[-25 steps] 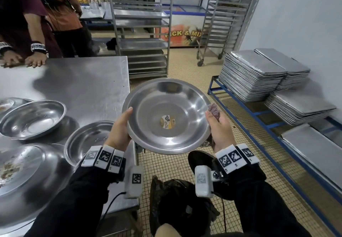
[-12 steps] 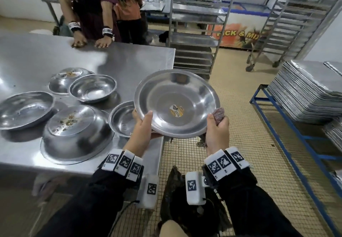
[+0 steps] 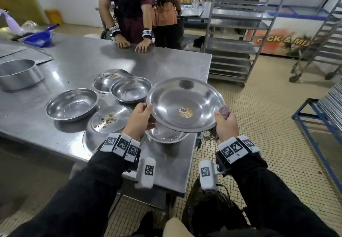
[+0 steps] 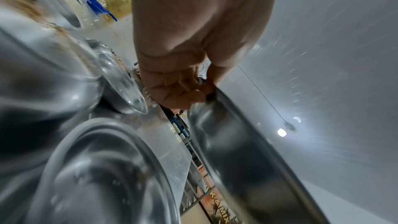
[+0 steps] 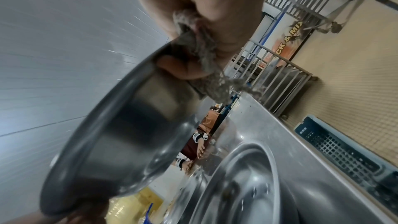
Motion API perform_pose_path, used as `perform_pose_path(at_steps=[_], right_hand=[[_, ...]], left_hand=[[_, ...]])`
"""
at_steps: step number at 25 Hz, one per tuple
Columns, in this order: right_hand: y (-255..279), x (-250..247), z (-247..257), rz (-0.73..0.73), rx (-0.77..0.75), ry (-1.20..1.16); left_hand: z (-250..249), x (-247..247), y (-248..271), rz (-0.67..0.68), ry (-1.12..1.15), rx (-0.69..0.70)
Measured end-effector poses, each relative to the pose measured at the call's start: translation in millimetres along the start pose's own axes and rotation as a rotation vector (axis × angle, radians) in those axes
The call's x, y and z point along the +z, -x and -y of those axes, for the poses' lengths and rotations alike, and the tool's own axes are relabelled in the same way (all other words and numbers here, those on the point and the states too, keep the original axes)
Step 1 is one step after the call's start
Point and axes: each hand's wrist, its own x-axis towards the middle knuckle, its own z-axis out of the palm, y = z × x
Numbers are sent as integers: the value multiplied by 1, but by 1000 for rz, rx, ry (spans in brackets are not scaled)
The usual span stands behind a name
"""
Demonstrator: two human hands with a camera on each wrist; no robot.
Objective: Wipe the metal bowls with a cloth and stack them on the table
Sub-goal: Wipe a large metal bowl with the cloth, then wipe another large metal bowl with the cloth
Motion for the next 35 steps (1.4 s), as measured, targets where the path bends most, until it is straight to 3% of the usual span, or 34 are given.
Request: perform_pose_path(at_steps=[6,14,21,25,35], right_hand=[[-87,51,19,29,-38,226],[-200,102,23,79,23,489],[-253,117,8,201,105,710],[-261,119,1,272,112,731],[-279,131,-26,298,31,808]], left_hand=[[-32,-11,-104,194,-268,-78],[-27,11,-231,253,-432,-148],[7,28,-264,350,-802,-107],[10,34,-271,442,-893,-150],[26,32,-290,264,-848,-169]])
